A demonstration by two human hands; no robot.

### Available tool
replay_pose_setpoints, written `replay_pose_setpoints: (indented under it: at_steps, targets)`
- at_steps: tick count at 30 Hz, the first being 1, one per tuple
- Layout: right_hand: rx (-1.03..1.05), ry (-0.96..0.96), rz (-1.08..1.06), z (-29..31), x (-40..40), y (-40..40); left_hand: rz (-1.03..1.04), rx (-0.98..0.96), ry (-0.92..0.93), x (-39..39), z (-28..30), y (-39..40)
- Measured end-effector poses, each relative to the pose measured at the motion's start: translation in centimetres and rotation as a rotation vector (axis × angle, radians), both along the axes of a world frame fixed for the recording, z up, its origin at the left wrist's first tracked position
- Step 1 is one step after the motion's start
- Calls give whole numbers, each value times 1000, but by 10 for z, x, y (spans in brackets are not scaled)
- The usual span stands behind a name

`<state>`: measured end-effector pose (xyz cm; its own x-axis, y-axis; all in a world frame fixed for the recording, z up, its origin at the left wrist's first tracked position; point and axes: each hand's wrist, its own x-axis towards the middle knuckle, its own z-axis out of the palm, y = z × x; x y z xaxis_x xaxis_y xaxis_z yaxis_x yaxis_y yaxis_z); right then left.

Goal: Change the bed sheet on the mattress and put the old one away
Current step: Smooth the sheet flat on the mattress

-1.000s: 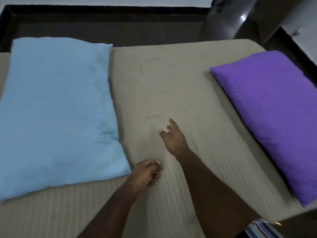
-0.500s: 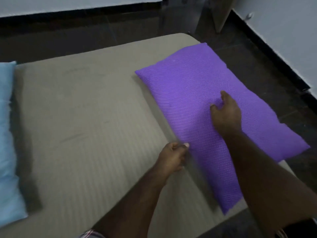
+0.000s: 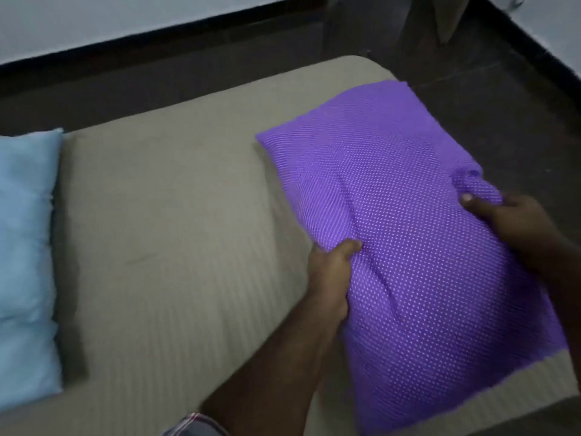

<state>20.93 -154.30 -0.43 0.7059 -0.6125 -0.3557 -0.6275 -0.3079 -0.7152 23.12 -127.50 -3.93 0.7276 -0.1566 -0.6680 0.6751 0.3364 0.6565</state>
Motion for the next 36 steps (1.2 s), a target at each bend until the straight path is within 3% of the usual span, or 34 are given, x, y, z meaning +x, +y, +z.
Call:
replay_pose_setpoints:
  at_steps: [4, 8, 14, 19, 22, 25, 27, 29, 32, 36]
  targets:
    - [103, -291, 17, 14, 26, 65, 131, 183, -227, 53, 37, 55]
    - [206, -430, 64, 17, 62, 174, 201, 319, -346, 86, 79, 159]
    - [333, -586, 219, 45, 95, 403, 284, 604, -435, 105, 143, 389]
    - [419, -614, 393, 61, 94, 597, 319, 1022, -423, 79, 182, 585]
    - [394, -516, 623, 49, 84, 687, 357, 1313, -373, 57, 176, 684]
    - [228, -222, 889, 13, 59, 753, 77, 1682, -279, 43, 137, 734]
    - [33, -120, 1012, -12, 41, 788, -267, 1725, -382, 36, 97, 726]
    - [-93, -36, 1084, -32, 33, 812, -464, 1712, -372, 25, 55, 707]
    - [-130, 78, 1122, -54, 32, 818, -455, 1725, -353, 11, 8, 704]
    - [-113, 85, 1094, -62, 38, 810, -438, 1769, -407, 23, -9, 707]
